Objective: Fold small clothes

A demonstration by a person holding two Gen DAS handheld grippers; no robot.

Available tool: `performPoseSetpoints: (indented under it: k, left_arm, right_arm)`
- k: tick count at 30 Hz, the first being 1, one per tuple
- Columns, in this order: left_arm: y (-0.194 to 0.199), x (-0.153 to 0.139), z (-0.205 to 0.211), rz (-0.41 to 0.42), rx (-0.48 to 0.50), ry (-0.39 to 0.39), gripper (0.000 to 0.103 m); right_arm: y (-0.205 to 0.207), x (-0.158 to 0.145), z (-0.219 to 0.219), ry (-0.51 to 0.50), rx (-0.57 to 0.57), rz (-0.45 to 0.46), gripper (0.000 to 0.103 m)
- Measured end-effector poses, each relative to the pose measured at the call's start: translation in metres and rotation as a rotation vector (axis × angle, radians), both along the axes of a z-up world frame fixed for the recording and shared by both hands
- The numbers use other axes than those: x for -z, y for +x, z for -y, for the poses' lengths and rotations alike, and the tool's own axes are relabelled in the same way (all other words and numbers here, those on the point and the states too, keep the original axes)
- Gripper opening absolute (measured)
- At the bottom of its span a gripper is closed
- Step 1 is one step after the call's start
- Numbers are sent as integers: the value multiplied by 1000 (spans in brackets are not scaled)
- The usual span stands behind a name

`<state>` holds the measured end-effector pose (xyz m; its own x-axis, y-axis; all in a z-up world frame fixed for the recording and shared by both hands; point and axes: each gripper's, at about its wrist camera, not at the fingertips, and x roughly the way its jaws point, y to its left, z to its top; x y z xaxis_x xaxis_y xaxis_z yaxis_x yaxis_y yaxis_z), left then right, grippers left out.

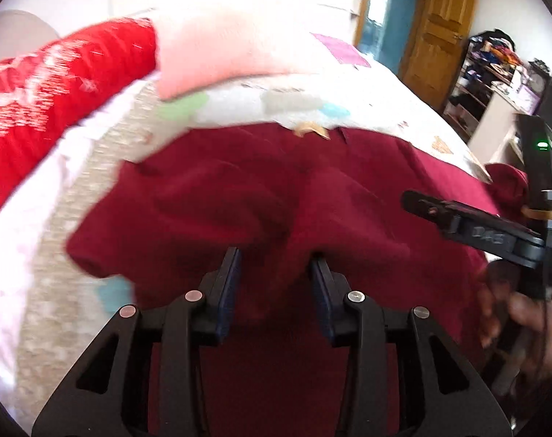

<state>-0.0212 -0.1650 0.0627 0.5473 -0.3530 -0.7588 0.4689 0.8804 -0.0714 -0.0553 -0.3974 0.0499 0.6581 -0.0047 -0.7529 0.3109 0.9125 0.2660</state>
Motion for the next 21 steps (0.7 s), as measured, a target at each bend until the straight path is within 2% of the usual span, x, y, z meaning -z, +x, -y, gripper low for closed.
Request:
performPoseSetpoints:
  k: [2,3,4,6,7,10,12,14,18,21]
  left_arm:
    - [3,-4,-15,23,-56,-1,37]
    - [6,-4,-24,25,-77,-12,37]
    - [9,-4,-33,13,-95,-33,38]
    - [14,1,-39,-22,-113,-56,42]
    - [17,6,-43,-50,-121,-67,42]
    - [16,16,-43,-80,-119,-75,42]
    - [12,22,-42,-72,-116,-53,42]
    - [9,25,-41,-71,-114,-28,42]
    - [-2,23,-46,-53,-113,-2,42]
    - [-8,14,-56,-6,-124,14,42]
  right_arm:
    - [16,9,-13,-39,-70,-7,102]
    - [27,16,-20,-59,-108,-20,96]
    - [35,21,-27,-67,-140,-45,81]
    - [46,25,-42,-118,-184,-93,79]
    - [47,21,-50,-139,-213,-80,79]
    - [36,12,-50,-47,-220,-38,79]
    - [25,12,-42,59,-203,-41,80]
    - [20,15,-42,121,-206,-55,81]
    - [11,14,-63,93,-267,-57,81]
    - [1,6,-67,141,-274,-15,81]
